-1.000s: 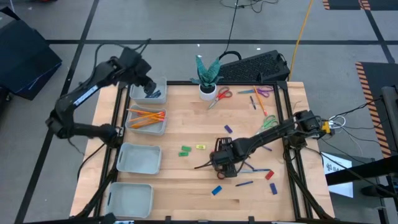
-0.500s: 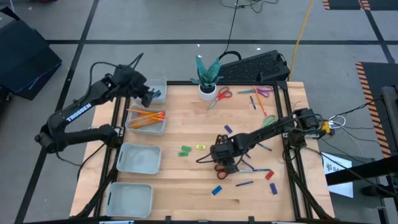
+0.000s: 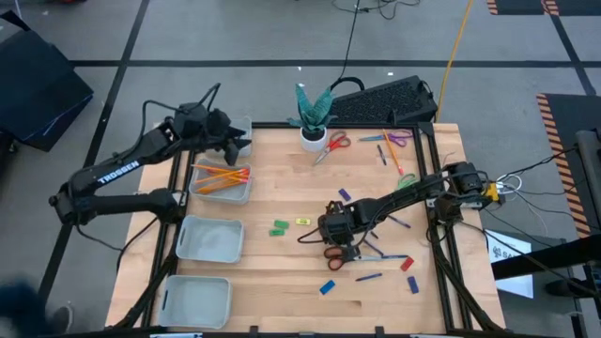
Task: Sort crayons/erasers/pens/pencils in bins
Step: Put the blue crayon into the top gray bin
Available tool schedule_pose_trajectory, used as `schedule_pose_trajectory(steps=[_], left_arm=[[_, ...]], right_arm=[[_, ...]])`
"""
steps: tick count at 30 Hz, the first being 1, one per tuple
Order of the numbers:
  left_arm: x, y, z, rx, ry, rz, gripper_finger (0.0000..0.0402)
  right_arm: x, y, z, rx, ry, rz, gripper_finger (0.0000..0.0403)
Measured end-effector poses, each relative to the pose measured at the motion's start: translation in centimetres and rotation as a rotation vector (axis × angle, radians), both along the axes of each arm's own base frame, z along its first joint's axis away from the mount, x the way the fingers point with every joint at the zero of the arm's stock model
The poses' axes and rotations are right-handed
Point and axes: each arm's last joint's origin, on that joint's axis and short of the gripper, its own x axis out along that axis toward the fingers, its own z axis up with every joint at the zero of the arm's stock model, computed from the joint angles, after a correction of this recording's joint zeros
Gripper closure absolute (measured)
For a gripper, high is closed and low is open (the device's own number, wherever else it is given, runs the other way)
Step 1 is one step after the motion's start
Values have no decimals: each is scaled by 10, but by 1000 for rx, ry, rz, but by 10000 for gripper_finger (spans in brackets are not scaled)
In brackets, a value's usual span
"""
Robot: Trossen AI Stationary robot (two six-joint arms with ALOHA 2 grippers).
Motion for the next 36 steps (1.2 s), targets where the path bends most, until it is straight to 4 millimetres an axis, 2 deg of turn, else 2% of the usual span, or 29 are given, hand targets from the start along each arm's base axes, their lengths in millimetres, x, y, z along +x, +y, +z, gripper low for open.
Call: schedule_pose_trajectory(steps=[3, 7, 12, 14, 17, 20, 23, 26, 32, 36], left_arm=[[9, -6, 4, -44, -123, -24, 208], [19, -14, -18, -229, -246, -26, 208], [33, -29, -43, -418, -384, -82, 208], [41, -37, -45, -460, -435, -125, 208], [54, -49, -46, -504, -477, -198, 193], [68, -61, -47, -553, -522, -279, 162], [81, -73, -47, -581, -591, -404, 138], [93, -86, -45, -588, -646, -499, 133], [117, -106, -30, -540, -637, -609, 168], [122, -104, -24, -511, -642, -597, 200]], right_arm=[[0, 0, 0, -16, -9, -3, 354], [2, -1, 16, -56, -65, -12, 349], [4, -4, 78, -141, -286, -36, 345], [3, -6, 102, -185, -399, -61, 347], [5, -11, 144, -215, -669, -132, 349], [7, -14, 172, -213, -876, -179, 349], [10, -13, 184, -225, -1000, -164, 349], [12, -13, 193, -259, -1083, -133, 349], [12, -11, 196, -293, -1113, -95, 349], [11, -5, 197, -322, -1115, -55, 346]])
